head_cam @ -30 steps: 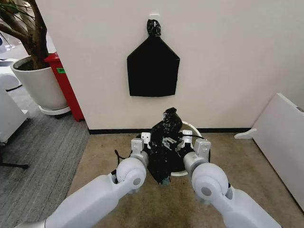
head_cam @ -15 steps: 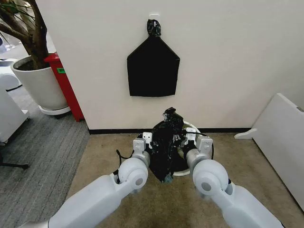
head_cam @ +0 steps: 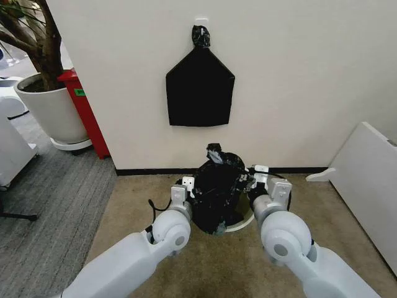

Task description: Place the garbage bag over the trash bin.

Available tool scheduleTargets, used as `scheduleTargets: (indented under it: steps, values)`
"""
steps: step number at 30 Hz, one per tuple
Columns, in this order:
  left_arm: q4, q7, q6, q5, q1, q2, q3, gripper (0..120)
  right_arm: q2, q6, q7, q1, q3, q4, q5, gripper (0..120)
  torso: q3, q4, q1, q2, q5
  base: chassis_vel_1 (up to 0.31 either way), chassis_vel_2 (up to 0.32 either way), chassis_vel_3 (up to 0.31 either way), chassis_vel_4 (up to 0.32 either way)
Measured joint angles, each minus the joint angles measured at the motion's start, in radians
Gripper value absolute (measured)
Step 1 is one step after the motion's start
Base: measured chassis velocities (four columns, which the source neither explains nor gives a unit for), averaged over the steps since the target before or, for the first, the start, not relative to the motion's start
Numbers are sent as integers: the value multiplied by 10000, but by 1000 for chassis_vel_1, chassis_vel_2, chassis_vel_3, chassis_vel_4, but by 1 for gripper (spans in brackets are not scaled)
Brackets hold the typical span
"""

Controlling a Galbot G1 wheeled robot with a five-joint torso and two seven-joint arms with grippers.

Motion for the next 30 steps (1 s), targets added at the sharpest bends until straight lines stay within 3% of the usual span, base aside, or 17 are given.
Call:
scheduleTargets:
  steps: [18,26,30]
  values:
    - [-468,157,-363,-311,699,240,-1228,0,-343,-574,969,-261,510,-522,944,0,0,0,0,0,0,0,0,0,0]
    - [-581,692,-700,-539,895,273,-1726,0,-640,-1205,224,-650,981,-787,1498,0,0,0,0,0,1,0,0,0,0]
    - [-672,922,-776,-885,1027,317,-2135,0,-983,-1517,-1346,-735,1502,-1217,1496,0,0,0,0,0,0,0,0,0,0]
